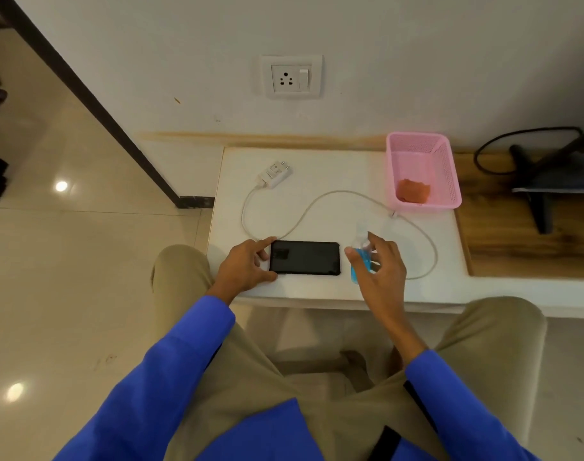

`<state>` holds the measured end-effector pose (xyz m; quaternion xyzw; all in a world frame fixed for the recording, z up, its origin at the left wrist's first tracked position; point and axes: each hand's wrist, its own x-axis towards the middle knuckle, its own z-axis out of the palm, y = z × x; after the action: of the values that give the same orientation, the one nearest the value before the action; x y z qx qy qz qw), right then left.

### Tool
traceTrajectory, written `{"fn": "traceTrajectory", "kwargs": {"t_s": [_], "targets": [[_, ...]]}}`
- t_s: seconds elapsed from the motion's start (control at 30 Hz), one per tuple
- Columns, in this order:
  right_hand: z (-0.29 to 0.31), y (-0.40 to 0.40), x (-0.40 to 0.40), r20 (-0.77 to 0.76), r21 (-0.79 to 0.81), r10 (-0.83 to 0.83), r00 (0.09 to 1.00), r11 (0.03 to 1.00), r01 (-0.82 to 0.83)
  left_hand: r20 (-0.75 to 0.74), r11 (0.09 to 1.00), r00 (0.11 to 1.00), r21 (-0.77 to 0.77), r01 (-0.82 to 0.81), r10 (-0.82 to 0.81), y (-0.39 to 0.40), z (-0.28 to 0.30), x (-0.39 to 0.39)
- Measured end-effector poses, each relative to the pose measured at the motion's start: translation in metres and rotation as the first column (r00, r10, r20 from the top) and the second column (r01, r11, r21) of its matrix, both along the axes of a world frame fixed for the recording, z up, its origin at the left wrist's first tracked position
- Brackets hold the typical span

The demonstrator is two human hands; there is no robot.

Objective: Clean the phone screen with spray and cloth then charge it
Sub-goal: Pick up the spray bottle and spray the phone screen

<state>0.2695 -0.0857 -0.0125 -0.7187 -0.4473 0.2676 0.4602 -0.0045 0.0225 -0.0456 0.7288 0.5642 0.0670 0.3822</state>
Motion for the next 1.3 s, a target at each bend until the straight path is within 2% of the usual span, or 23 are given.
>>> {"fn": "traceTrajectory", "kwargs": {"t_s": [0.17,0.23,0.27,0.3,0.37,0.4,0.47,0.53,0.83,1.03,1.27,1.3], "targets": [[-0.003,-0.011,-0.006,-0.001,-0.026,0.067,0.998,0.997,-0.067,-0.1,0.998,0.993,-0.013,0.057,-0.058,-0.009,0.011,0.003],[-0.001,-0.014,-0.01,-0.034,-0.053,0.132,0.991,0.99,-0.134,-0.121,0.992,0.992,0.125,0.035,-0.019,-0.018,0.015,0.008],[0.0,-0.016,-0.012,-0.054,-0.066,0.169,0.984,0.983,-0.172,-0.054,0.979,0.998,0.201,-0.002,0.013,-0.024,0.019,0.012],[0.001,-0.018,-0.014,-0.066,-0.08,0.203,0.977,0.975,-0.208,0.075,0.972,0.996,0.226,-0.06,0.044,-0.029,0.024,0.016],[-0.001,-0.023,-0.02,-0.069,-0.104,0.245,0.967,0.962,-0.251,0.365,0.989,0.929,0.106,-0.106,0.061,-0.037,0.037,0.027],[-0.002,-0.025,-0.023,-0.074,-0.113,0.253,0.965,0.959,-0.26,0.446,0.996,0.894,0.051,-0.067,0.037,-0.04,0.045,0.033],[-0.003,-0.028,-0.028,-0.092,-0.118,0.267,0.959,0.954,-0.277,0.502,0.998,0.863,0.063,0.032,-0.059,-0.045,0.055,0.043],[-0.003,-0.029,-0.029,-0.104,-0.111,0.275,0.956,0.952,-0.286,0.505,0.993,0.856,0.089,0.077,-0.112,-0.045,0.062,0.049],[-0.002,-0.035,-0.028,-0.05,-0.106,0.293,0.955,0.949,-0.296,0.498,0.992,0.859,0.026,0.121,-0.118,-0.029,0.078,0.06],[0.001,-0.029,-0.032,0.133,-0.071,0.194,0.972,0.98,-0.186,0.385,0.973,0.893,0.1,0.208,-0.23,-0.025,0.088,0.067],[0.015,-0.018,-0.024,0.312,0.023,0.154,0.938,0.985,-0.169,0.387,0.96,0.884,0.197,0.199,-0.262,-0.015,0.108,0.079],[0.016,-0.015,-0.021,0.311,0.023,0.139,0.94,0.988,-0.153,0.403,0.968,0.89,0.209,0.138,-0.213,-0.009,0.115,0.08]]}}
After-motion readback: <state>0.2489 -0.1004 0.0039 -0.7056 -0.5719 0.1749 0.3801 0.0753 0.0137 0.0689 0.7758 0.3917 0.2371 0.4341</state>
